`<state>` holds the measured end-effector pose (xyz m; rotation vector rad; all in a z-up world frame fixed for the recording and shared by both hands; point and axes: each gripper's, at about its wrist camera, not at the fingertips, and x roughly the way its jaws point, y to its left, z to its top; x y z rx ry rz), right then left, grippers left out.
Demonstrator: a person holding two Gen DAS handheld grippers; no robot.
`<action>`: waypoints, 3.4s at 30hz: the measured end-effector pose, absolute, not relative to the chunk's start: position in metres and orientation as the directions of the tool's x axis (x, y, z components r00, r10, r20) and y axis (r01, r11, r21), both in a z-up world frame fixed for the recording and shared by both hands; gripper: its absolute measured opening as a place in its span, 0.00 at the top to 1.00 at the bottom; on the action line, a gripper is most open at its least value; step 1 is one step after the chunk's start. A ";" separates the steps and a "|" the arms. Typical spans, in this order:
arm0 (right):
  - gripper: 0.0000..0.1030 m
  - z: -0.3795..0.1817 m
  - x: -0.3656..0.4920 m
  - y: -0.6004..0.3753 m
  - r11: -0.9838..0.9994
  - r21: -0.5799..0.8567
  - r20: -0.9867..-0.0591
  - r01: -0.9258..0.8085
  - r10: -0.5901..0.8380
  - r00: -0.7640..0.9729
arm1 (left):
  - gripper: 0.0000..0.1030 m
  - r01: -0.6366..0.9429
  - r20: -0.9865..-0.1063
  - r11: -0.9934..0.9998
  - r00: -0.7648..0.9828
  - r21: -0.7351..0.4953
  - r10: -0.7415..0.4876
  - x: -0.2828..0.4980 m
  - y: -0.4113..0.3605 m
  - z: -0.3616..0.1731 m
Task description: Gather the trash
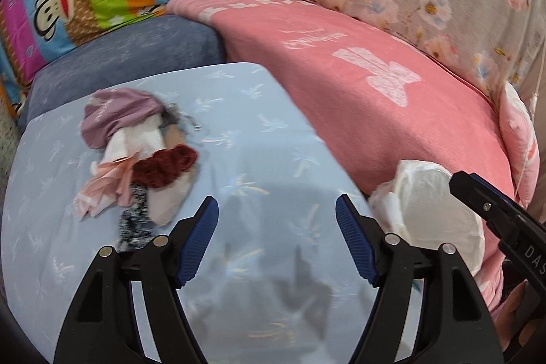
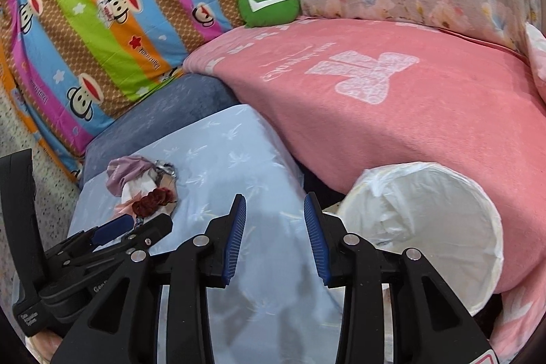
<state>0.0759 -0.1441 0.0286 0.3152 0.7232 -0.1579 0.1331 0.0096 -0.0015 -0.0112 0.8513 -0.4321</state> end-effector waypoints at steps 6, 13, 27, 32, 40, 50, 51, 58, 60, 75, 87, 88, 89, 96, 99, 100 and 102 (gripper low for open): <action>0.65 0.018 0.110 -0.106 0.956 0.220 -0.694 0.195 0.013 0.720 | 0.34 0.269 -0.740 0.945 0.594 -0.185 -0.315 0.157 0.062 -0.014; 0.65 -0.004 0.160 -0.053 0.967 0.228 -0.723 0.118 0.087 0.686 | 0.34 0.184 -0.764 0.965 0.591 -0.185 -0.259 0.188 0.117 -0.034; 0.65 -0.047 0.239 0.010 0.958 0.283 -0.768 0.048 0.196 0.610 | 0.51 0.193 -0.789 0.959 0.545 -0.209 -0.282 0.232 0.147 -0.063; 0.65 -0.062 0.255 0.017 0.953 0.298 -0.783 0.051 0.214 0.584 | 0.83 0.207 -0.791 0.946 0.518 -0.251 -0.324 0.238 0.150 -0.069; 0.86 -0.074 0.260 0.023 0.946 0.321 -0.786 0.040 0.243 0.569 | 0.96 0.245 -0.767 0.937 0.541 -0.248 -0.345 0.233 0.143 -0.059; 0.94 -0.019 0.234 0.013 0.950 0.312 -0.716 0.008 0.229 0.660 | 0.98 0.292 -0.711 0.926 0.598 -0.237 -0.371 0.218 0.132 -0.021; 0.94 -0.012 0.230 0.011 0.951 0.309 -0.707 0.008 0.224 0.671 | 0.98 0.300 -0.703 0.925 0.605 -0.234 -0.374 0.216 0.129 -0.016; 0.94 0.036 0.199 -0.016 0.950 0.311 -0.636 0.025 0.189 0.748 | 0.98 0.356 -0.652 0.908 0.639 -0.221 -0.409 0.197 0.109 0.017; 0.94 0.048 0.187 -0.028 0.948 0.315 -0.615 0.034 0.177 0.769 | 0.98 0.374 -0.639 0.902 0.644 -0.217 -0.421 0.191 0.101 0.025; 0.99 0.092 0.102 -0.130 0.926 0.333 -0.544 0.177 0.035 0.839 | 0.98 0.542 -0.581 0.821 0.616 -0.178 -0.533 0.136 0.004 0.065; 0.99 0.087 0.034 -0.207 0.890 0.339 -0.545 0.305 -0.078 0.835 | 0.98 0.655 -0.595 0.739 0.535 -0.155 -0.600 0.097 -0.071 0.065; 0.99 0.084 0.031 -0.211 0.888 0.339 -0.551 0.312 -0.081 0.830 | 0.98 0.658 -0.598 0.737 0.532 -0.153 -0.599 0.095 -0.074 0.064; 0.99 0.079 0.029 -0.215 0.885 0.339 -0.563 0.318 -0.080 0.823 | 0.98 0.659 -0.601 0.737 0.531 -0.151 -0.598 0.093 -0.077 0.062; 0.80 0.037 0.042 -0.201 0.901 0.323 -0.646 0.290 -0.013 0.763 | 0.98 0.610 -0.632 0.776 0.541 -0.159 -0.555 0.105 -0.066 0.047; 0.74 0.012 0.058 -0.184 0.907 0.326 -0.683 0.267 0.030 0.730 | 0.98 0.570 -0.652 0.805 0.549 -0.165 -0.523 0.114 -0.053 0.036; 0.74 0.004 0.063 -0.180 0.908 0.327 -0.694 0.261 0.043 0.719 | 0.98 0.559 -0.659 0.812 0.550 -0.166 -0.513 0.116 -0.049 0.032; 0.74 -0.012 0.076 -0.170 0.911 0.324 -0.718 0.255 0.061 0.694 | 0.98 0.533 -0.675 0.829 0.551 -0.167 -0.490 0.123 -0.039 0.024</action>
